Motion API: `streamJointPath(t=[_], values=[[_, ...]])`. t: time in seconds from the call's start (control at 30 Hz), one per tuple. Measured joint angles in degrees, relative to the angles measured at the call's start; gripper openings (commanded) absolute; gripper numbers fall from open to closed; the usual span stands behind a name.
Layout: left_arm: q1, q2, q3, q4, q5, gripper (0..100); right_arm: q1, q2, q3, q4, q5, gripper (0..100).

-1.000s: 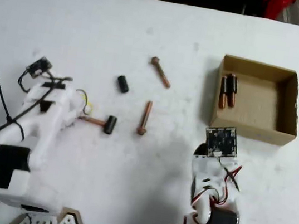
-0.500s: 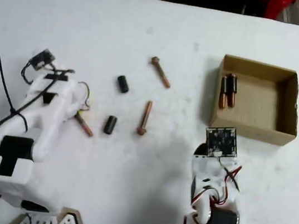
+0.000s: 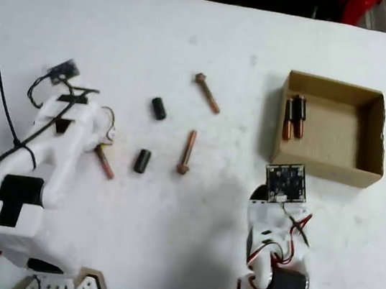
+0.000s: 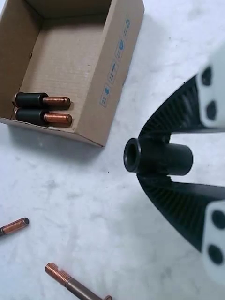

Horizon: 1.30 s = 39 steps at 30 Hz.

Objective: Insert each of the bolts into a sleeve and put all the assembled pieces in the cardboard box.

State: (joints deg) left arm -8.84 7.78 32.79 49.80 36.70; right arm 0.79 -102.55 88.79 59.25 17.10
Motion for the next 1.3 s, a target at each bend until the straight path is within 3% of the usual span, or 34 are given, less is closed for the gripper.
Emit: streamJointPath(t=[0.43, 0.6, 0.8, 1.0, 1.3], values=[[-0.09, 0.0, -0.09, 0.0, -26.55, 5, 0.0, 0.0, 0.0, 0.0, 0.0, 1.8], [-0.26, 0.18, -3.87, 7.03, -33.14, 2, 0.0, 0.0, 0.0, 0.0, 0.0, 1.8], [2.64, 0.18, -9.49, 17.76, -37.63, 2, 0.0, 0.0, 0.0, 0.0, 0.0, 1.8], [7.38, 0.18, -12.57, 23.21, -40.0, 2, 0.0, 0.0, 0.0, 0.0, 0.0, 1.7], [10.9, -7.47, -13.01, 27.52, -40.26, 2, -12.66, 0.0, 0.09, -0.7, -0.09, 1.7]])
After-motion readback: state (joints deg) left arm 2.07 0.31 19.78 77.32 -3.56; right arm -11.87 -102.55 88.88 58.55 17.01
